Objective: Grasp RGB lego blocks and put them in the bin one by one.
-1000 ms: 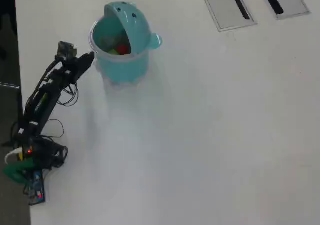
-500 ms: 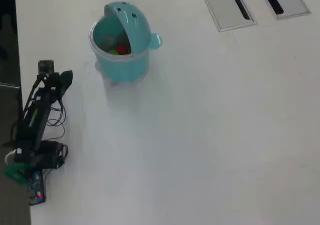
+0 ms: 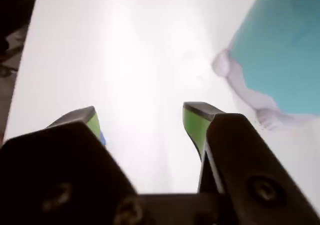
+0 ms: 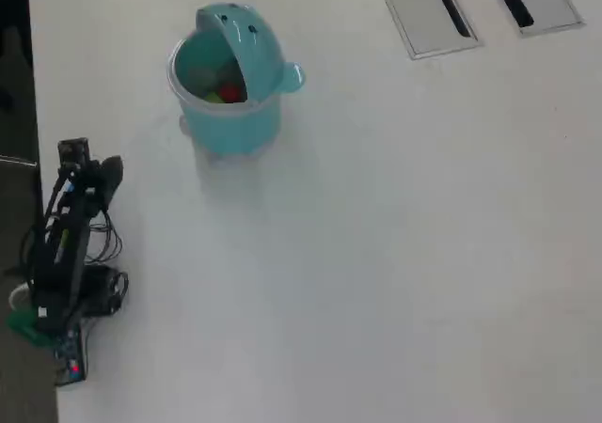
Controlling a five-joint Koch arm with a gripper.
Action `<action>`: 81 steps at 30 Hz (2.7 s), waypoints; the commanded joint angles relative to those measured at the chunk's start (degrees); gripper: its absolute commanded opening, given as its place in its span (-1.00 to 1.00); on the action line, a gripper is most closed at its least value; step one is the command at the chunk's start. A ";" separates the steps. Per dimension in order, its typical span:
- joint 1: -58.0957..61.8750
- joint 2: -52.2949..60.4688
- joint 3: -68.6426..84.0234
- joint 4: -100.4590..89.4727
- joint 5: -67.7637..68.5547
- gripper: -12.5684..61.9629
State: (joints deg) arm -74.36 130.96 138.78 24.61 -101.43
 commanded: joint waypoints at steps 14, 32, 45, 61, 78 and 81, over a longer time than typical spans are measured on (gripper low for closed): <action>-6.59 1.41 5.36 -0.18 -6.24 0.23; -11.87 -10.99 5.80 -11.87 -15.56 0.24; -13.89 -20.48 0.62 -13.62 -16.00 0.24; -15.03 -30.32 -5.54 -15.38 -16.00 0.23; -15.82 -29.36 -7.65 -13.27 -8.70 -0.33; -14.68 -24.61 -9.93 -9.14 -8.26 -0.33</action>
State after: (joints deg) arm -89.21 104.06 134.65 13.27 -110.13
